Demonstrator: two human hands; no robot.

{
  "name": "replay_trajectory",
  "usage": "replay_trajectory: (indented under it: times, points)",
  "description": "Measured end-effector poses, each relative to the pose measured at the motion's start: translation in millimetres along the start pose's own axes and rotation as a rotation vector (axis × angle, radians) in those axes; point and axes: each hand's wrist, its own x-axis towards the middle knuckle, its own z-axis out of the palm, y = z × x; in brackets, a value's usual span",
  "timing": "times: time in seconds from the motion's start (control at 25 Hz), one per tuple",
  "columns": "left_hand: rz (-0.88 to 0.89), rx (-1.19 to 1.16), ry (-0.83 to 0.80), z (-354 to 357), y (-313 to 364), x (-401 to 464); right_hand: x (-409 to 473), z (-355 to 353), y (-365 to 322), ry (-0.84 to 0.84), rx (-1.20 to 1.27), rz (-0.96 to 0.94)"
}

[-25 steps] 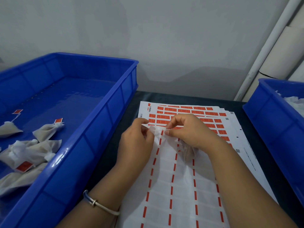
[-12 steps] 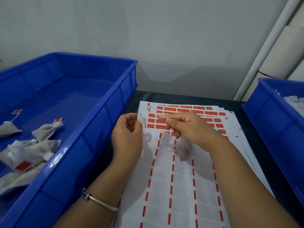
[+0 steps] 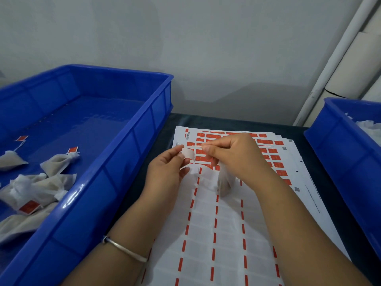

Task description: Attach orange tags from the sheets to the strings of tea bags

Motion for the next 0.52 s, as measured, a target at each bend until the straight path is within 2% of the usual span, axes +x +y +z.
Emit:
replay_trajectory:
  times: [0.32, 0.52]
  points:
    - [-0.150, -0.238, -0.129, -0.3, 0.1, -4.3, -7.6, 22.9, -9.1, 0.219, 0.236, -0.018]
    - [-0.196, -0.239, -0.155, 0.0, -1.3, -3.7, -8.9, 34.4, -7.4, 0.262, 0.209, -0.031]
